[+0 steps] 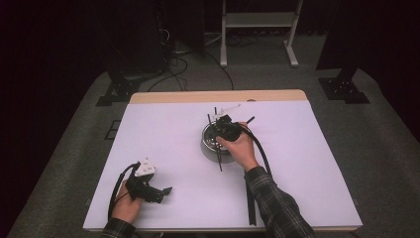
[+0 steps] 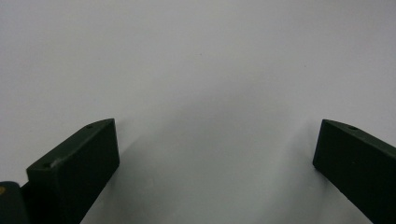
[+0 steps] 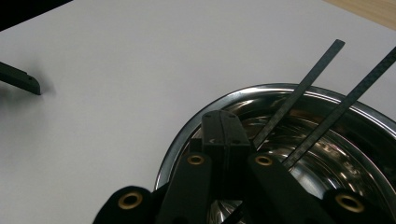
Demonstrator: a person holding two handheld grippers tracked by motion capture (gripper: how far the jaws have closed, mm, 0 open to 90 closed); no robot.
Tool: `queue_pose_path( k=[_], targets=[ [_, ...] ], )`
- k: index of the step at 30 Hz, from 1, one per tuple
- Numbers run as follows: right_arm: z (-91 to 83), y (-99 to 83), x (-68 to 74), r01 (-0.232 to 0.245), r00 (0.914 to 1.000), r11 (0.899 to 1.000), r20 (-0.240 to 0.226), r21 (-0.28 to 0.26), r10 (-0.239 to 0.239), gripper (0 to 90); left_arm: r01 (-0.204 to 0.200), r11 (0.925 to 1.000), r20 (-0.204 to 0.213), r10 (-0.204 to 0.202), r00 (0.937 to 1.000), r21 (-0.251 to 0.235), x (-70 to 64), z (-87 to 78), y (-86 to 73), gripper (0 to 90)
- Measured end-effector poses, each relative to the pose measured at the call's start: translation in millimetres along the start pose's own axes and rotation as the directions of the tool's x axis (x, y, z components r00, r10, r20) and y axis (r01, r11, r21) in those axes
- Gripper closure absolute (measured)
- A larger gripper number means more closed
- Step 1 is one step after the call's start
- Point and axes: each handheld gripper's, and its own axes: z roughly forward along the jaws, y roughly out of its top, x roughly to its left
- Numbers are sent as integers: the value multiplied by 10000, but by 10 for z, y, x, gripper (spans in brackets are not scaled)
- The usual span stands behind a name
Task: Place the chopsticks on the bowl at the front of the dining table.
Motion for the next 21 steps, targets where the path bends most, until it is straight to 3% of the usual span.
queue_pose_path(
  k=[21],
  targets=[
    [-26,-47,-59,-222,9997,9998,138,-30,222,895,-4,10000,4,4,10000,0,1,0,0,0]
  ],
)
